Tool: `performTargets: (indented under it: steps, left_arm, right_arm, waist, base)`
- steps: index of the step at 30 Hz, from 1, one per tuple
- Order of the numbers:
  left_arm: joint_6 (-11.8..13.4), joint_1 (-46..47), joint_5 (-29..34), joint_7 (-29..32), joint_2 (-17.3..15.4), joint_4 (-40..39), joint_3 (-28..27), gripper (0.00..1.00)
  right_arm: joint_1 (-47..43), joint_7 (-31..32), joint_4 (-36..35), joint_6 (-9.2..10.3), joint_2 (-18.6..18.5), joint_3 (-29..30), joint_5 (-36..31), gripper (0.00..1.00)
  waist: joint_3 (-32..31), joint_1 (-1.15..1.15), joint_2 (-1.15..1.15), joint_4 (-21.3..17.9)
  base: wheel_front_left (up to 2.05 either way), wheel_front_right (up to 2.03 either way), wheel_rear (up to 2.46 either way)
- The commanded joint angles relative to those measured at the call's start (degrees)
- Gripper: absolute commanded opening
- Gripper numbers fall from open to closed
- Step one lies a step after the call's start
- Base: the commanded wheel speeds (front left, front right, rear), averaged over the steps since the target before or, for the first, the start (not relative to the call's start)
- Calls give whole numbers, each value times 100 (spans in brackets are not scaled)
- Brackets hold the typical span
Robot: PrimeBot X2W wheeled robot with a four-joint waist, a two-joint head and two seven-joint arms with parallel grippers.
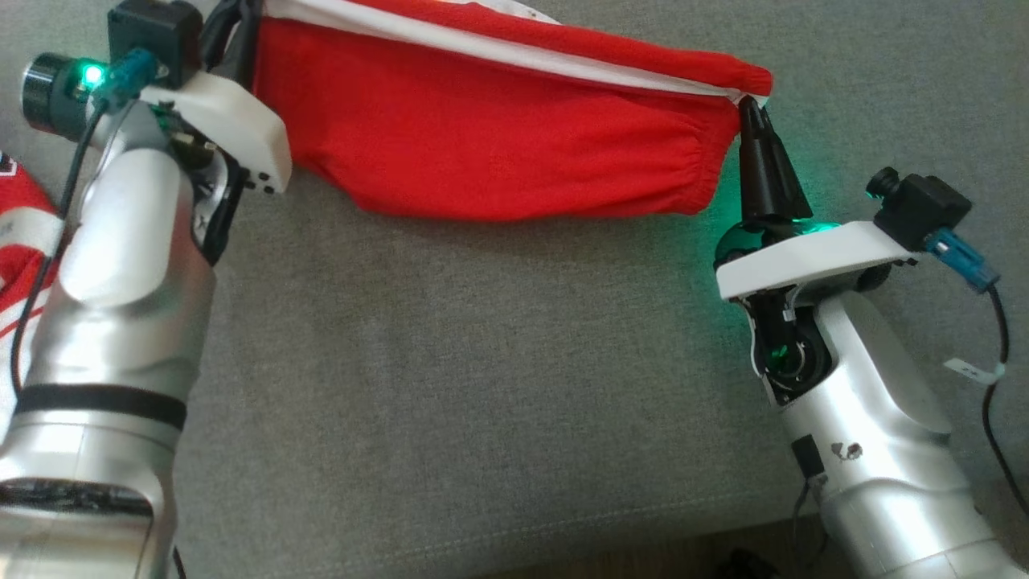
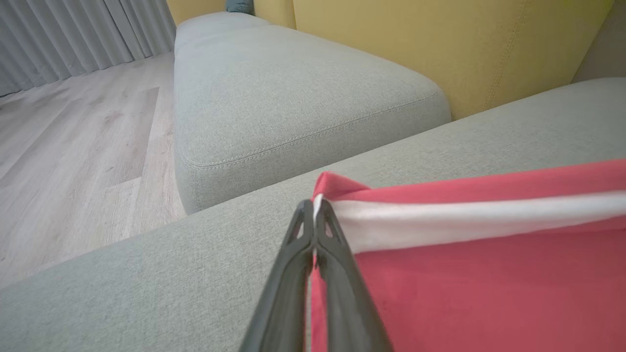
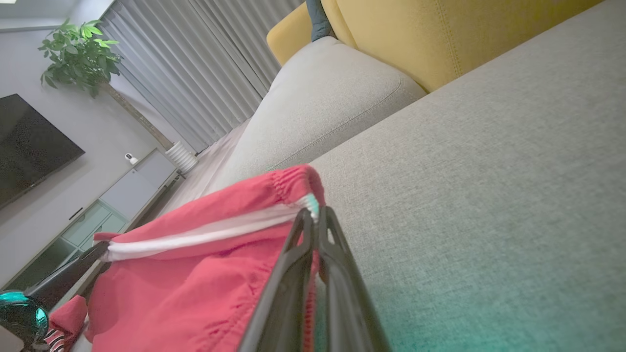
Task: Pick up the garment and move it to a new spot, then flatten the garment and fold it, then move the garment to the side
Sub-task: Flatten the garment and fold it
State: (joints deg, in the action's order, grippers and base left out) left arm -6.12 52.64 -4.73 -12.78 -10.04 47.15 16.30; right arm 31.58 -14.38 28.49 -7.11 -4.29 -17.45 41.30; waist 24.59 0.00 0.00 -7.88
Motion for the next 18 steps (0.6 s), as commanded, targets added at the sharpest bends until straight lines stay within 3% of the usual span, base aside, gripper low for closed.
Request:
performTargets:
  steps: [1,11,18]
  left_arm:
    - [-14,318,41,-47,-279,-33,-102,0]
    - [-7,1020,148,-70,-303,616,89,0]
    - [113,1508,258,-57,-281,1134,232,0]
  right_arm:
    - [90,-62,-130,-37,104,-96,12,0]
    - [436,-62,99,-37,134,-876,434,0]
    - [628,-62,129,-37,138,-946,526,0]
  waist:
    - [27,0,0,-22]
    - [263,0,0,-186]
    - [419,0,0,-327]
  base:
    - [0,0,0]
    - [0,0,0]
    - [0,0,0]
